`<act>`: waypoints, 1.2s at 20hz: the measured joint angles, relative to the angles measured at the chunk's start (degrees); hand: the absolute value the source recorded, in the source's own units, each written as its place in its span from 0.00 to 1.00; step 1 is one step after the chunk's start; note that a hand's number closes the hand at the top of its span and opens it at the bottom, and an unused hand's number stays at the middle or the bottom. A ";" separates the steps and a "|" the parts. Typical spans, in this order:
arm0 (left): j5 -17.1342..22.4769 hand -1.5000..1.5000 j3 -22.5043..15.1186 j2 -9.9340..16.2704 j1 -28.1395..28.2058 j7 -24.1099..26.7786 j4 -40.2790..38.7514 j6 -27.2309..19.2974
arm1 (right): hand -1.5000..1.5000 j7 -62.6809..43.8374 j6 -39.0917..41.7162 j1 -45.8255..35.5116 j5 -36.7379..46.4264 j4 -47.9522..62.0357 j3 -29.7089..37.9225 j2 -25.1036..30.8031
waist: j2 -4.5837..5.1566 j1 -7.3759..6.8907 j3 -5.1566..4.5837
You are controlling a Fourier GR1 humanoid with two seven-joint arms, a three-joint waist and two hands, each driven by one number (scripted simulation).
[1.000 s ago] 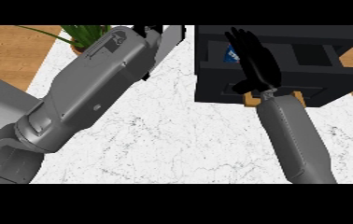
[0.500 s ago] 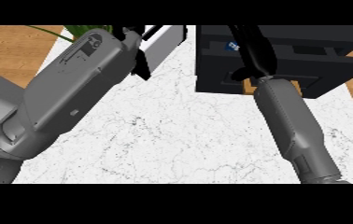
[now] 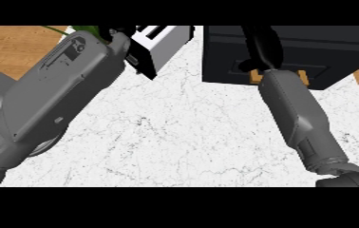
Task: Pick up the can, place it into the drawer and close the drawer
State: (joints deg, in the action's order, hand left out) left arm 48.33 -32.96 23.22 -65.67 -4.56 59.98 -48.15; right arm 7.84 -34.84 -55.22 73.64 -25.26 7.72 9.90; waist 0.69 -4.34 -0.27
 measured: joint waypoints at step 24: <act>-2.74 0.00 0.02 4.04 2.50 -5.48 9.62 -0.87 | 0.00 7.99 6.32 -13.87 -7.78 15.55 10.73 1.60 | 2.23 -1.79 0.97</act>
State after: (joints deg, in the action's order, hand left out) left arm 45.60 -32.95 27.26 -63.17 -10.04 69.59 -49.02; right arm 15.83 -28.51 -69.09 65.86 -9.71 18.45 11.50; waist 2.92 -6.14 0.69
